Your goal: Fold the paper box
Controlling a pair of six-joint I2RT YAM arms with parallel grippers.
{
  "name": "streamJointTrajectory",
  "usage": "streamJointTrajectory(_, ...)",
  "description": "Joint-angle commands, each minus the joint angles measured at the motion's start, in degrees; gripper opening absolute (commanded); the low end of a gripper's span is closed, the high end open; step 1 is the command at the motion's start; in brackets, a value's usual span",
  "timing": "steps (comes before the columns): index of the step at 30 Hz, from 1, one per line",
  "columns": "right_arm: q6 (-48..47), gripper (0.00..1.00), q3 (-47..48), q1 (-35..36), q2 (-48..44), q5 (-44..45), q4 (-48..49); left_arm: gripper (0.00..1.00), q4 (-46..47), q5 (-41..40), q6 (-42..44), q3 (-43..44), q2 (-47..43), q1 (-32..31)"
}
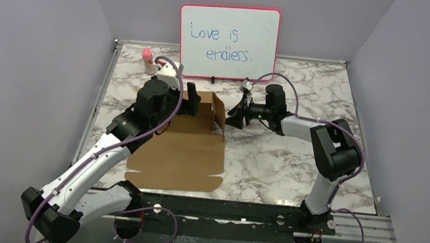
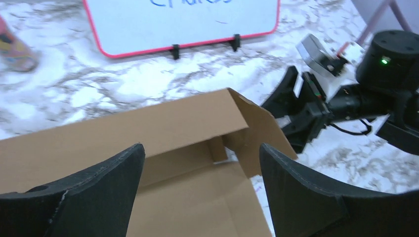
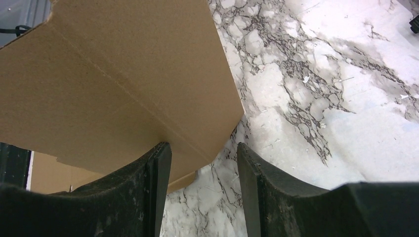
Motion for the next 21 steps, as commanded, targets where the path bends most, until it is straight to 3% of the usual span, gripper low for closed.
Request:
streamJointTrajectory(1, -0.7, 0.57, -0.3, 0.6, 0.2, 0.0, 2.0, 0.9, -13.2, 1.6, 5.1, 8.3, 1.8, 5.6)
streamJointTrajectory(6, -0.7, 0.57, -0.3, 0.7, 0.3, 0.1, 2.1, 0.98, -17.6, 2.4, 7.9, 11.3, 5.1, 15.5)
streamJointTrajectory(12, -1.1, 0.57, -0.5, 0.8, 0.0, 0.3, 2.0, 0.99, -16.5, 12.6, 8.3, 9.8, 7.5, 30.6)
streamJointTrajectory(16, -0.9, 0.57, -0.2, 0.8, 0.5, 0.1, 2.3, 0.99, -13.1, 18.6, 5.9, 7.8, 10.0, 35.8)
streamJointTrajectory(21, -1.3, 0.57, -0.2, 0.9, 0.4, 0.1, 2.0, 0.99, -10.5, 20.2, 5.7, 5.8, 11.0, 38.3)
